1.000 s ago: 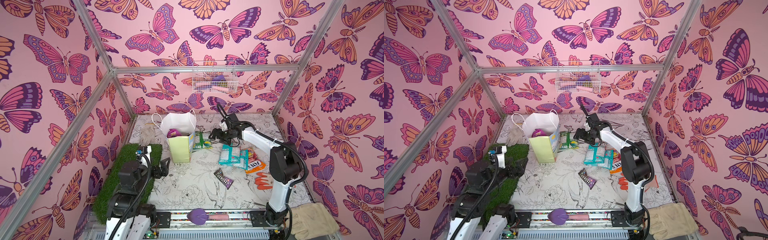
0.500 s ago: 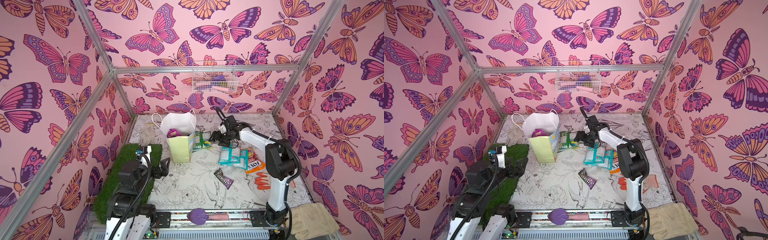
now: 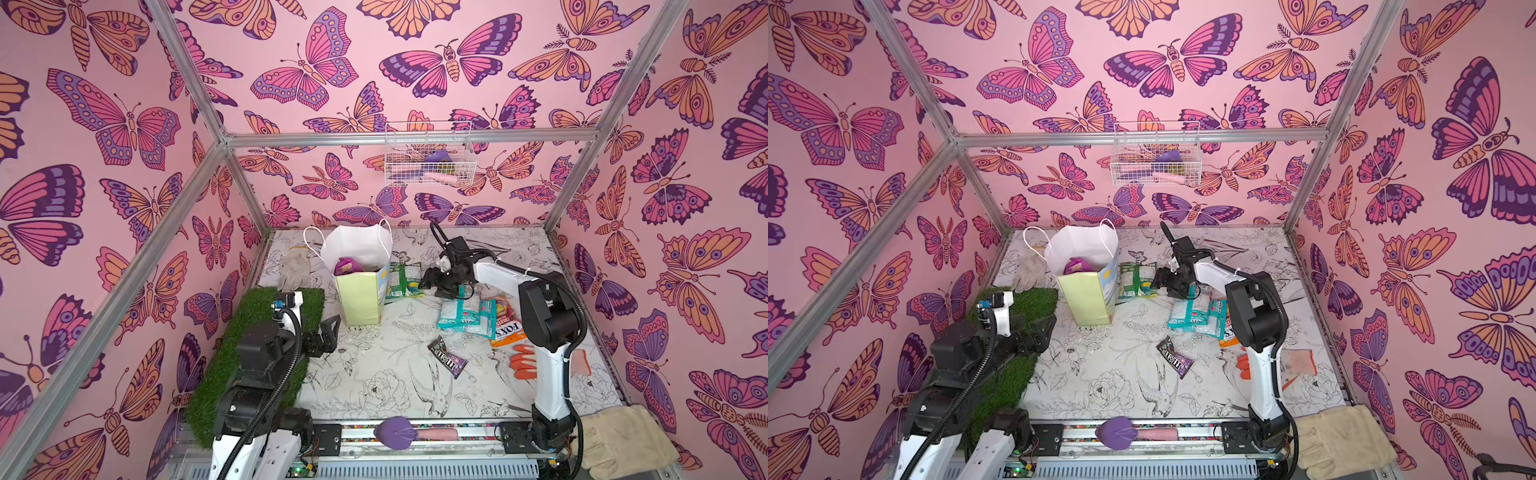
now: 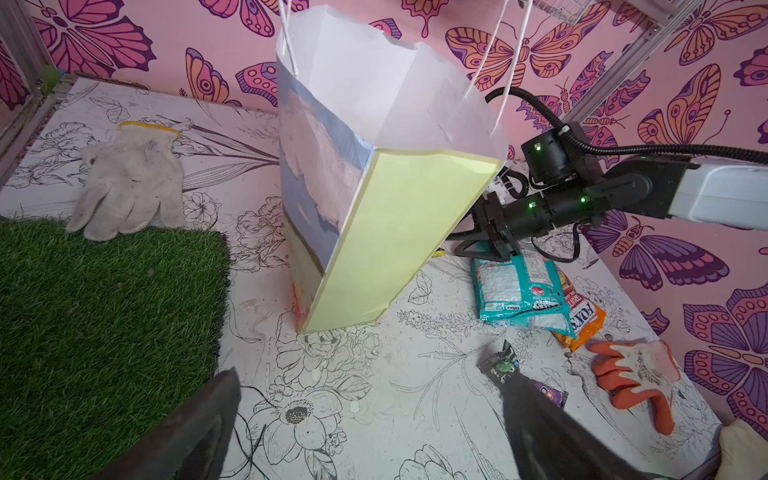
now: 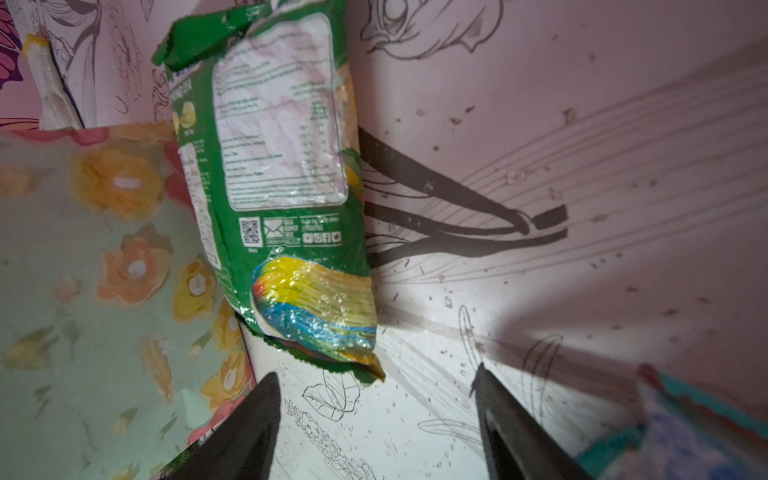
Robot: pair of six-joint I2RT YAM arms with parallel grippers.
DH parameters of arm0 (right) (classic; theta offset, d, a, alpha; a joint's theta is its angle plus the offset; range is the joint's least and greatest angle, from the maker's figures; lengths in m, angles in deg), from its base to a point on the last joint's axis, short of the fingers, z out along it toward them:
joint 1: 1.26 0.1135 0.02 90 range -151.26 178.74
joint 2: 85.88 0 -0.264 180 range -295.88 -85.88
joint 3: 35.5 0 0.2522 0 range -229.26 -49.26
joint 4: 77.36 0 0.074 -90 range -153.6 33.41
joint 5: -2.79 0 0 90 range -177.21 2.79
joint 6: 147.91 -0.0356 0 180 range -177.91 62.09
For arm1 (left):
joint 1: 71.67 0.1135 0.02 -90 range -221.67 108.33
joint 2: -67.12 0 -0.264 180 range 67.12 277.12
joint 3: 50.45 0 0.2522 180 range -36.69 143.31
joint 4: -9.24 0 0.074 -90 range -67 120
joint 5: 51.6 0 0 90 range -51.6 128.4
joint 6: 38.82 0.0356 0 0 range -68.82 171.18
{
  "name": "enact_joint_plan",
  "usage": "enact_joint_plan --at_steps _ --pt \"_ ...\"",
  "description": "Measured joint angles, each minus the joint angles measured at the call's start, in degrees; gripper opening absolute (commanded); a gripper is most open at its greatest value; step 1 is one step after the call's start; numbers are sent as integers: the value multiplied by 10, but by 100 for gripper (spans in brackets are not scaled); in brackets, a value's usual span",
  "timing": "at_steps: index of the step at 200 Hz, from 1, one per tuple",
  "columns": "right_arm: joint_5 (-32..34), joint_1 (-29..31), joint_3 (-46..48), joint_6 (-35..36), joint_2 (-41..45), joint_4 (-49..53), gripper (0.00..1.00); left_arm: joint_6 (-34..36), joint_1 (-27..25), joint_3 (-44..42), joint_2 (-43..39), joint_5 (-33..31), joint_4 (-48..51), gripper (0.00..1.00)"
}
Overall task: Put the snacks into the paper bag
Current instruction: 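Lower the right gripper onto the green Fox's snack bag beside the paper bag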
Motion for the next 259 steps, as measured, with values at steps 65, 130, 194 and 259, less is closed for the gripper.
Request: enact_joint_plan --at_steps 65,130,194,259 --pt "-5 0 -11 -8 -19 -11 66 0 0 0 0 0 0 100" --pt "-13 0 -12 -17 -31 -26 61 0 0 0 0 -4 0 100" --pt "-22 0 -26 -28 -46 -42 57 0 0 0 0 -6 0 100" --pt "-33 1 -38 -31 -61 -62 54 0 0 0 0 -6 0 100"
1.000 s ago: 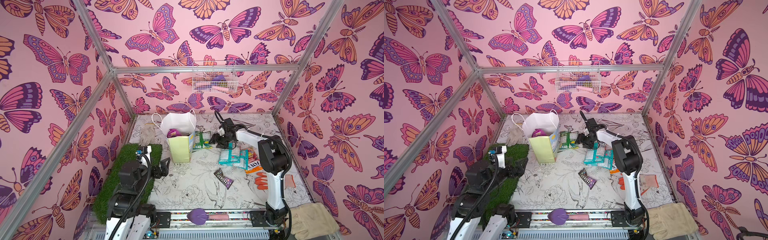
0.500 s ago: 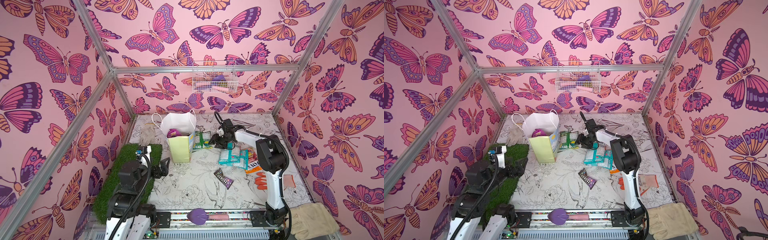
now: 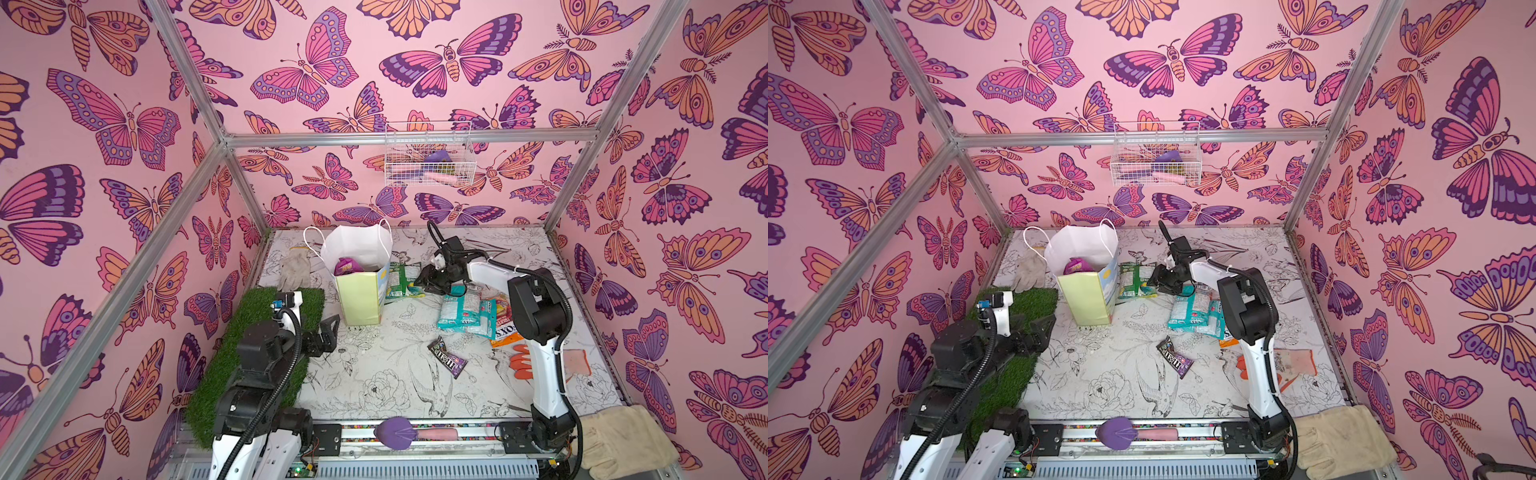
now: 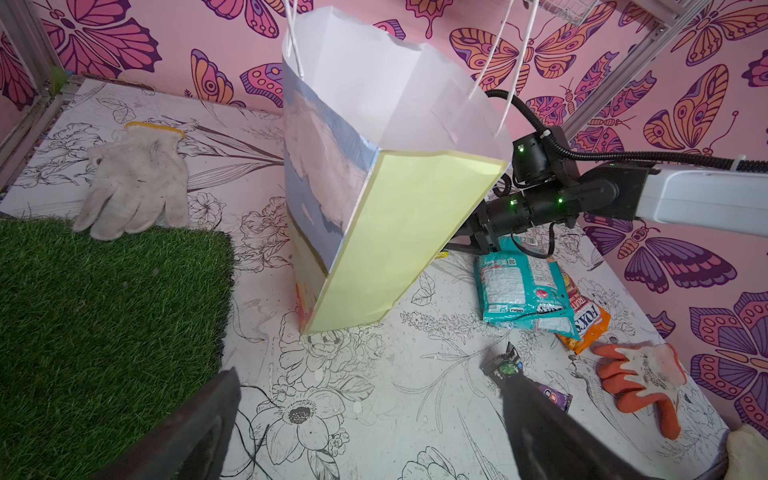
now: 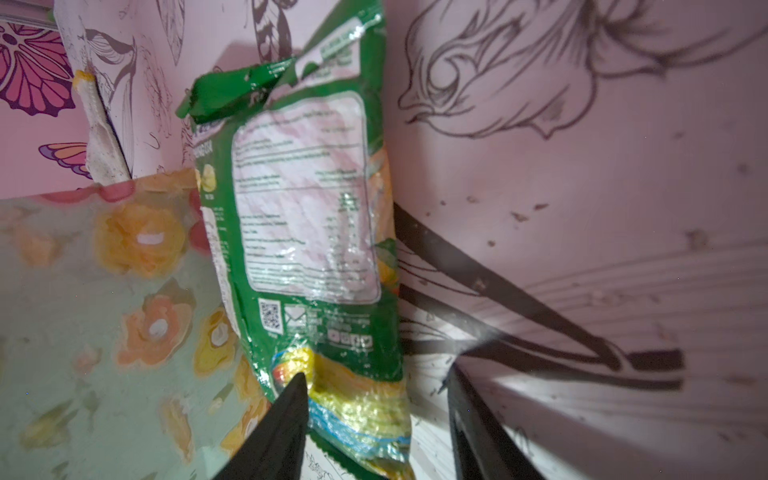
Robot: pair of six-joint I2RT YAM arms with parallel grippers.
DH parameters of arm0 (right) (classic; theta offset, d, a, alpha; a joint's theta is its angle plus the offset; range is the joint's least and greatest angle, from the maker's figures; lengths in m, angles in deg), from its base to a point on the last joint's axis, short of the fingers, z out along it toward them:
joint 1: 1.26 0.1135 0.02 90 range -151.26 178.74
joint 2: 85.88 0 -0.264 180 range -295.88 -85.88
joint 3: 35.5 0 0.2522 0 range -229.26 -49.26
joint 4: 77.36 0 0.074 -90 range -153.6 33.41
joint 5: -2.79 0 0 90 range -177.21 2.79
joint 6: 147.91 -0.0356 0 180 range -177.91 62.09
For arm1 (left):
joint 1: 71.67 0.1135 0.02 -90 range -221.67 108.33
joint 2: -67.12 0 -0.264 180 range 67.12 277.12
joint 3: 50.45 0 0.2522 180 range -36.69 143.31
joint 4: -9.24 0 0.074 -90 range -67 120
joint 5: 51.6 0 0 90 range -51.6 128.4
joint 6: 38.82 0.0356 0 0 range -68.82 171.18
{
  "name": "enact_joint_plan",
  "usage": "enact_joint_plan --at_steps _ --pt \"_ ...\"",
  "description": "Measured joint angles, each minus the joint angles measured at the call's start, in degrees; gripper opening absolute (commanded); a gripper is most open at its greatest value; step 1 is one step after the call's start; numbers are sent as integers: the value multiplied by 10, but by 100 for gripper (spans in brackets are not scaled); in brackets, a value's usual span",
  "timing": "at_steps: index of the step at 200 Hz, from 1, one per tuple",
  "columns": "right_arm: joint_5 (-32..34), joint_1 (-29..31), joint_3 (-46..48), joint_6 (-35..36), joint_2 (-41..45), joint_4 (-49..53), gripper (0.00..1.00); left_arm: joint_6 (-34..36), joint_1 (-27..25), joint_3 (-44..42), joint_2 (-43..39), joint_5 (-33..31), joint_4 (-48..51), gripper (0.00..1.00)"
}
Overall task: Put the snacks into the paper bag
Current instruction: 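Lower the right gripper onto the green Fox's snack bag beside the paper bag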
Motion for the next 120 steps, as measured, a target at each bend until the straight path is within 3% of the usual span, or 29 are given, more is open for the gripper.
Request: enact_joint_plan --at_steps 67,120 --pt "-4 1 -1 0 -11 -18 36 0 0 0 0 0 0 100" --pt "-3 1 9 2 -12 -24 9 0 0 0 0 0 0 100"
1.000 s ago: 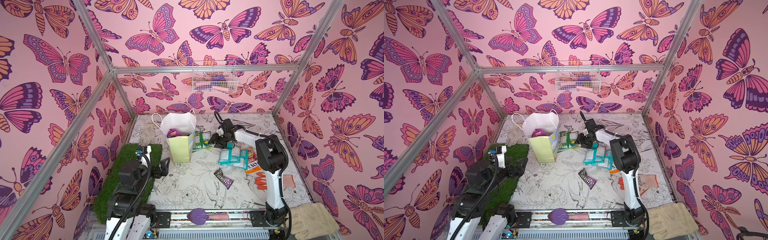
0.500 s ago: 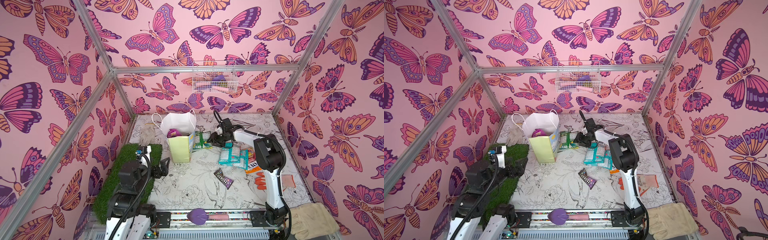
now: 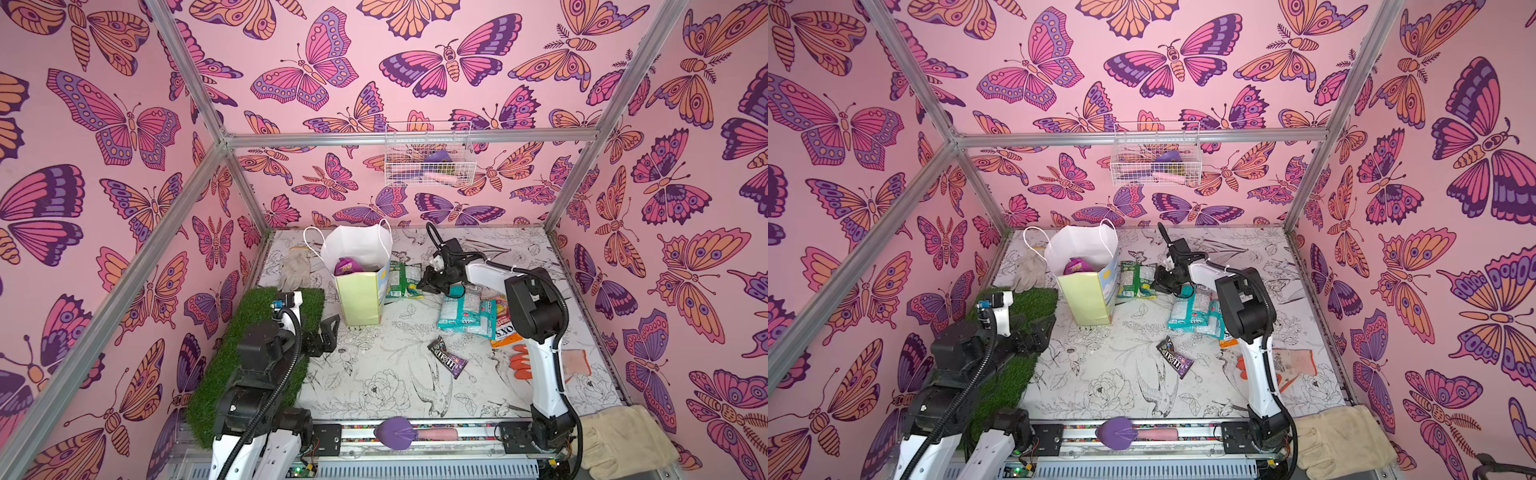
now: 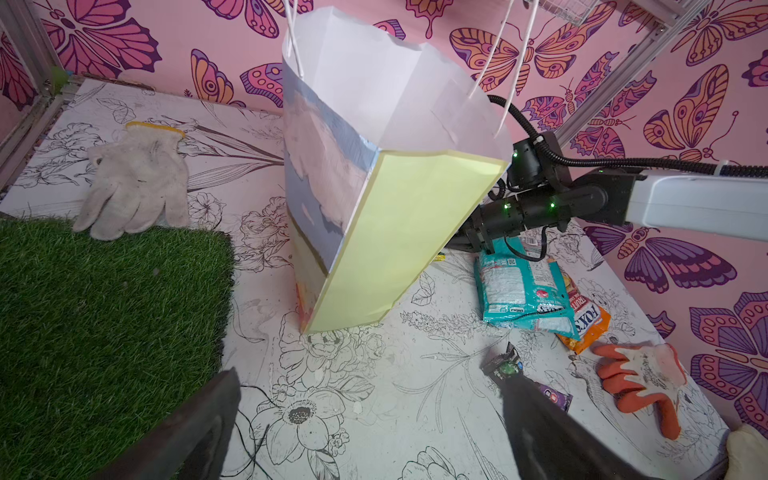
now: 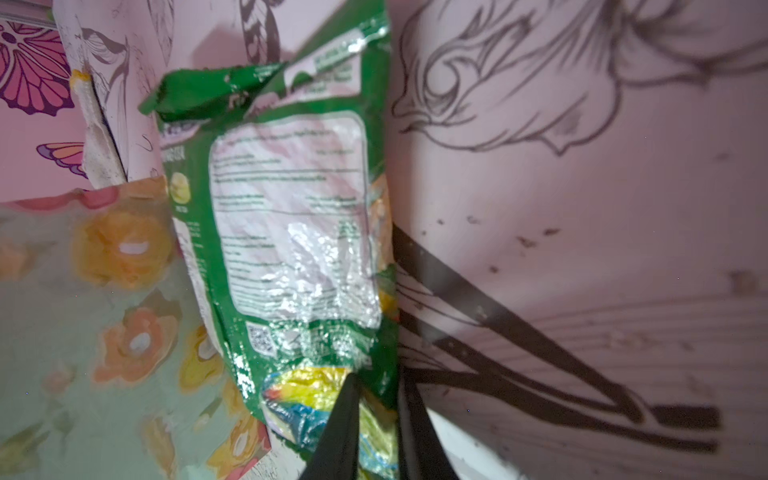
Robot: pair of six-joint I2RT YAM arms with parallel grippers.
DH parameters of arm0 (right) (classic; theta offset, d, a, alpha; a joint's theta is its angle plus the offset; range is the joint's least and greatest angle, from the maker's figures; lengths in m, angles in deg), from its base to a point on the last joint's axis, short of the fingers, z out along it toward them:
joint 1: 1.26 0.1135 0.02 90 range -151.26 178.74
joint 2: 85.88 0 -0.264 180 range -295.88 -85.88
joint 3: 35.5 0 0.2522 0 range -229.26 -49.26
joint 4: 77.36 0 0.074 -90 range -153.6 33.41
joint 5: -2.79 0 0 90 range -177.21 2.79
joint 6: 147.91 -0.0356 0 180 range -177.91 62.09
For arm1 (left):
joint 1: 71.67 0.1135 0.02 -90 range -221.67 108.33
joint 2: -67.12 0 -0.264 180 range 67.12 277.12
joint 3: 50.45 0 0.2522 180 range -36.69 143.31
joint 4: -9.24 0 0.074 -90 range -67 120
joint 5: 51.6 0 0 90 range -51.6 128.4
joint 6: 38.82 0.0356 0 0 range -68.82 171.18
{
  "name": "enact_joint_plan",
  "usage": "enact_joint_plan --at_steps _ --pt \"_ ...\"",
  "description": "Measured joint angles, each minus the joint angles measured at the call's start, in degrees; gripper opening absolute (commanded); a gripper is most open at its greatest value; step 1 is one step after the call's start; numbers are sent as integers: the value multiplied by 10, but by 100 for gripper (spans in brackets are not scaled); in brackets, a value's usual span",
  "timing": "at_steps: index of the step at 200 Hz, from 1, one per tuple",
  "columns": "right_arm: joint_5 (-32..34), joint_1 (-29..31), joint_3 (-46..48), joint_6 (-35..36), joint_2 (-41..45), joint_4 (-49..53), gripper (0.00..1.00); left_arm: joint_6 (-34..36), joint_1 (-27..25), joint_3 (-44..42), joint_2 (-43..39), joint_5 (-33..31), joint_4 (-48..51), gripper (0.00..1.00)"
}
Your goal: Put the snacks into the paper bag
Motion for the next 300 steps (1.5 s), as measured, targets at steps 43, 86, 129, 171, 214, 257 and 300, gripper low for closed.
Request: enact_joint_plan --at_steps 43,86,129,171,214,257,300 --pt "-4 0 9 1 3 -10 0 0 0 0 0 0 0 100" --pt "-3 2 30 1 17 -17 0 0 0 0 0 0 0 100" --pt "0 7 64 1 48 -17 0 0 0 0 0 0 0 100" --pt "5 16 89 1 92 -17 0 0 0 0 0 0 0 100" --pt "7 18 99 1 132 -19 0 0 -1 0 0 0 0 100" --pt "11 19 110 2 163 -21 0 0 -3 0 0 0 0 100" --pt "21 25 113 6 181 -21 0 0 -3 0 0 0 0 100"
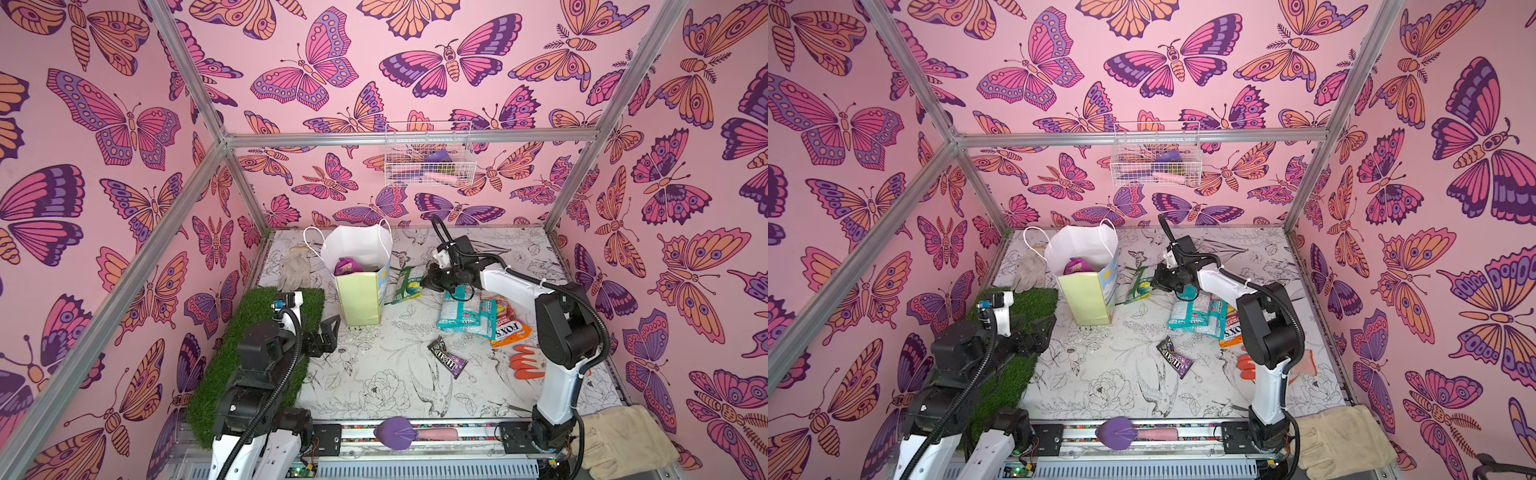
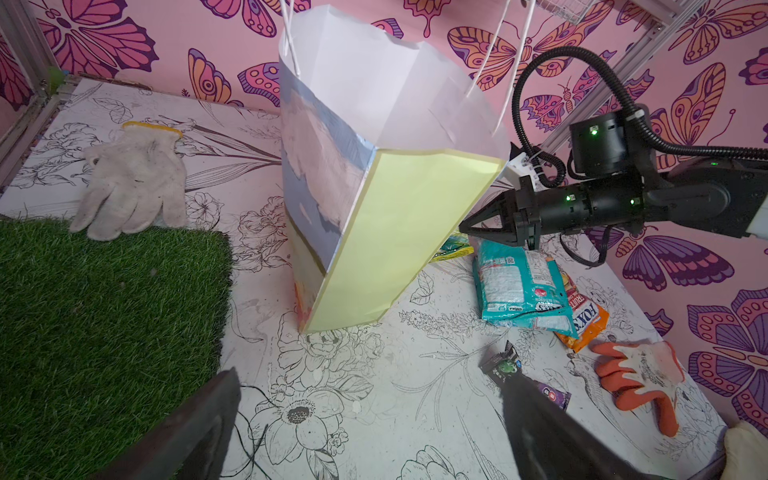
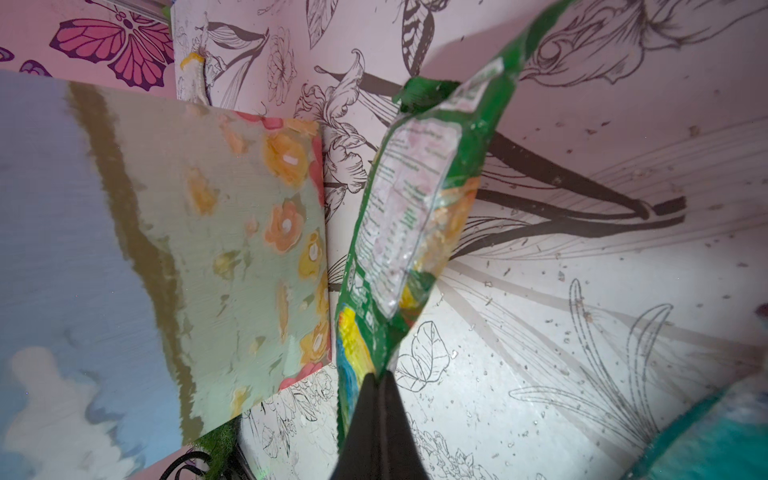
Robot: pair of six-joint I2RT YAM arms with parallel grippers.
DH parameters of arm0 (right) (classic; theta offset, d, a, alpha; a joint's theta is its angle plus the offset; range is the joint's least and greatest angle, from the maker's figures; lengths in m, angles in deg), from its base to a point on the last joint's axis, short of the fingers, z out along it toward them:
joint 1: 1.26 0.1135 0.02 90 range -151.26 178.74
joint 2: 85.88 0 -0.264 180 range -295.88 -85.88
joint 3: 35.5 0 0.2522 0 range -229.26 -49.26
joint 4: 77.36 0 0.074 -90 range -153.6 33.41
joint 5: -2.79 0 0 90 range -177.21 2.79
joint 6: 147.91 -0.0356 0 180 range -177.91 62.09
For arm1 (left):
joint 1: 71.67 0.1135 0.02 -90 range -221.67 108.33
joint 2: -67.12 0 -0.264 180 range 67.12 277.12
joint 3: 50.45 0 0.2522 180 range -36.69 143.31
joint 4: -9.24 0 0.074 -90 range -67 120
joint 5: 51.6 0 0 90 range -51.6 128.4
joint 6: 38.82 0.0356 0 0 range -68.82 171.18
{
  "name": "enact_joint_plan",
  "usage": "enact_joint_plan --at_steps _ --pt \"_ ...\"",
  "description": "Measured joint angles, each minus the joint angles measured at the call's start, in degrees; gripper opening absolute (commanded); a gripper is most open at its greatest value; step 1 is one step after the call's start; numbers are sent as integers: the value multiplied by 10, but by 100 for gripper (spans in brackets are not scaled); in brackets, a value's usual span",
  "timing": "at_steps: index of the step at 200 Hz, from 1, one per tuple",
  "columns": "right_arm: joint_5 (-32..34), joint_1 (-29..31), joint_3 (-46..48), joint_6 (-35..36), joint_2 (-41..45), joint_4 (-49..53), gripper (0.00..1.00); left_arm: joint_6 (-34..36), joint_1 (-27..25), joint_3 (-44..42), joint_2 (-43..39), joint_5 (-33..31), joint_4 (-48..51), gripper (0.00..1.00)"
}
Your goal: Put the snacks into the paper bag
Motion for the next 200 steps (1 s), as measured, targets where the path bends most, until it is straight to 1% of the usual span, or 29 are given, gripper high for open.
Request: enact_joint_plan --at_steps 200 --pt "19 8 3 17 66 19 0 0 0 0 0 0 0 100"
